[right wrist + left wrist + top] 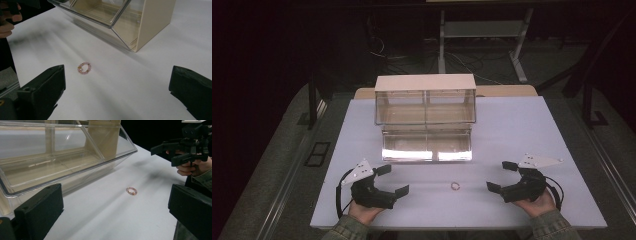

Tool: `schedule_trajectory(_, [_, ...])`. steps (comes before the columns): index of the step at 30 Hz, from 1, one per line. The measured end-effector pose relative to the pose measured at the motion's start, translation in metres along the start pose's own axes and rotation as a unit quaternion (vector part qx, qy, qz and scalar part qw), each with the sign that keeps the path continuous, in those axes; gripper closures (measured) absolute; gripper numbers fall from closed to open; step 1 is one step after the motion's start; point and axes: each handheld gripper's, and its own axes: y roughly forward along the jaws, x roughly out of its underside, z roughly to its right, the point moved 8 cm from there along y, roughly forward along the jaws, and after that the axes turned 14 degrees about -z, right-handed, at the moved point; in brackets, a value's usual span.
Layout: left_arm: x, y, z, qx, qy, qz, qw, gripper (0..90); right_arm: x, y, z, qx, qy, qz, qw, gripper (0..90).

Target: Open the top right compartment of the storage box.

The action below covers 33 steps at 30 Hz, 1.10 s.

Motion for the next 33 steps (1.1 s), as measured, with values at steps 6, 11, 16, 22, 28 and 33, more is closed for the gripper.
schedule_trajectory(6, [0.000,-0.001,0.000,0.001,-0.004,0.004,1.0000,0.0,0.001,0.000,0.000,-0.001,0.002,-0.002,1.0000,0.4])
schedule_trajectory(11, [-0.001,-0.001,0.000,0.002,-0.004,0.003,1.0000,0.0,0.001,0.000,0.000,-0.002,0.000,-0.004,1.0000,0.4])
schedule_trajectory(16, [-0.001,-0.001,0.002,0.006,-0.006,-0.002,1.0000,0.0,0.001,-0.001,-0.001,-0.003,0.000,-0.005,1.0000,0.4])
schedule_trajectory(22, [-0.001,0.000,0.005,0.006,-0.002,-0.011,0.9999,0.0,0.001,-0.003,0.000,-0.004,-0.001,-0.004,1.0000,0.4])
schedule_trajectory(28, [-0.005,-0.003,0.010,0.010,0.001,-0.014,0.9998,0.0,0.002,-0.006,0.001,-0.005,0.003,-0.002,1.0000,0.4])
schedule_trajectory(33, [-0.008,-0.002,0.015,0.011,0.013,-0.029,0.9994,0.0,0.003,-0.007,0.001,-0.007,0.006,-0.002,1.0000,0.4])
